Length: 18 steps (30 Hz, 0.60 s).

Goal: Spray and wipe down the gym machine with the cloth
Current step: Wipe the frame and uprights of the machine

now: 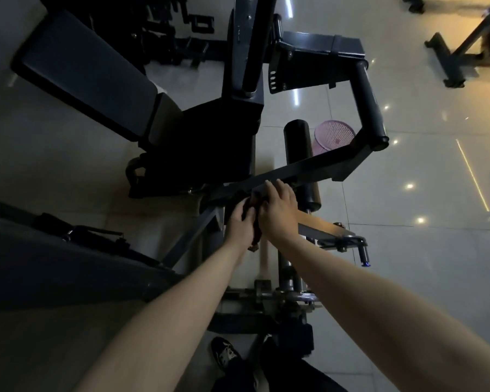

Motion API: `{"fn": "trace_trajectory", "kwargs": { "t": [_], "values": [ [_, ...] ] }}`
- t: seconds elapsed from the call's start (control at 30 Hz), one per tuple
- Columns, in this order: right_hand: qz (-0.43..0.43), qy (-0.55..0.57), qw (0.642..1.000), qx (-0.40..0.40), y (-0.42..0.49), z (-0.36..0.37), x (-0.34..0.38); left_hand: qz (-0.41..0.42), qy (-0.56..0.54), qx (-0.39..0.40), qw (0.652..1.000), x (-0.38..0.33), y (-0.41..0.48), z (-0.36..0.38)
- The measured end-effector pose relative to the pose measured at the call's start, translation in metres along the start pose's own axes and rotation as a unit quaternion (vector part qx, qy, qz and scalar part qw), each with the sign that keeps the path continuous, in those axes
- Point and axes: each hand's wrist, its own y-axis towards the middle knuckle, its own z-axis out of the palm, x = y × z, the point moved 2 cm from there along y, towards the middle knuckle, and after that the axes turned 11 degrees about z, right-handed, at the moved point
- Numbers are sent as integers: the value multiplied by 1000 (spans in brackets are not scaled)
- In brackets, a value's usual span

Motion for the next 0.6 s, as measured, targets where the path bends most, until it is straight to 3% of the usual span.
{"fn": "trace_trajectory", "kwargs": {
  "t": [0.1,0.17,0.3,0.5,0.6],
  "values": [
    [12,32,999,38,19,3,-4,-41,-105,22,993,-6,21,25],
    [7,29,999,40,26,6,-7,-62,-116,1,991,0,30,27],
    [-24,-61,997,33,27,12,-16,-20,24,-57,998,20,49,16],
    [-44,-136,989,29,29,19,-20,-157,77,-145,974,65,86,-16],
    [-42,-139,989,36,30,19,-21,-148,122,-125,973,72,91,-16]
  ]
}}
